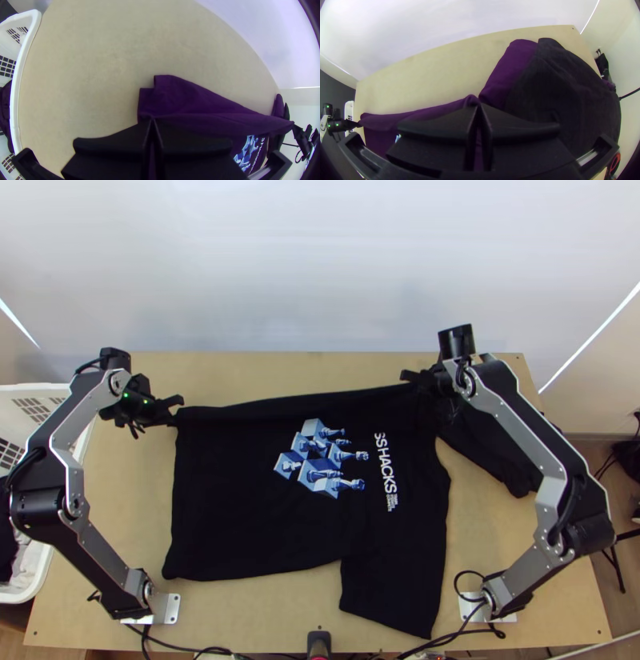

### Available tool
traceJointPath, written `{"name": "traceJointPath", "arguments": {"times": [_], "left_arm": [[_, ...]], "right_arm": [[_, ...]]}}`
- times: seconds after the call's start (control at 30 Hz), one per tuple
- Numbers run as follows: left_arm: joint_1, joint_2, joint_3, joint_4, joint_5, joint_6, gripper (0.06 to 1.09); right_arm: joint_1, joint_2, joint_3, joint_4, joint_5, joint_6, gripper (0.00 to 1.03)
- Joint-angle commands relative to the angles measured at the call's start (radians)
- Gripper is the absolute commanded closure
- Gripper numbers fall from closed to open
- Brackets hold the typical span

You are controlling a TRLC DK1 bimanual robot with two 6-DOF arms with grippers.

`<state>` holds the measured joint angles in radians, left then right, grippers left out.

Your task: Fold the t-shirt

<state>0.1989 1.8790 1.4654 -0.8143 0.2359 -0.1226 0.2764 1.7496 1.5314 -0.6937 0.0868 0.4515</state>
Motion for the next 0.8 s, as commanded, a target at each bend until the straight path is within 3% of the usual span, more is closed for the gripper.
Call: {"name": "traceJointPath", "arguments": {"times": [0.0, 0.77], "left_arm": [[0.014, -0.029, -0.073, 0.027, -0.001, 0.021, 1.05], [-0.006, -0.138, -0.191, 0.003, 0.000, 0.046, 1.05]], "right_arm": [[0.029, -0.061, -0.105, 0.005, 0.007, 0.015, 1.00], [0.052, -0.098, -0.347, 0.042, 0.090, 0.052, 1.00]]}}
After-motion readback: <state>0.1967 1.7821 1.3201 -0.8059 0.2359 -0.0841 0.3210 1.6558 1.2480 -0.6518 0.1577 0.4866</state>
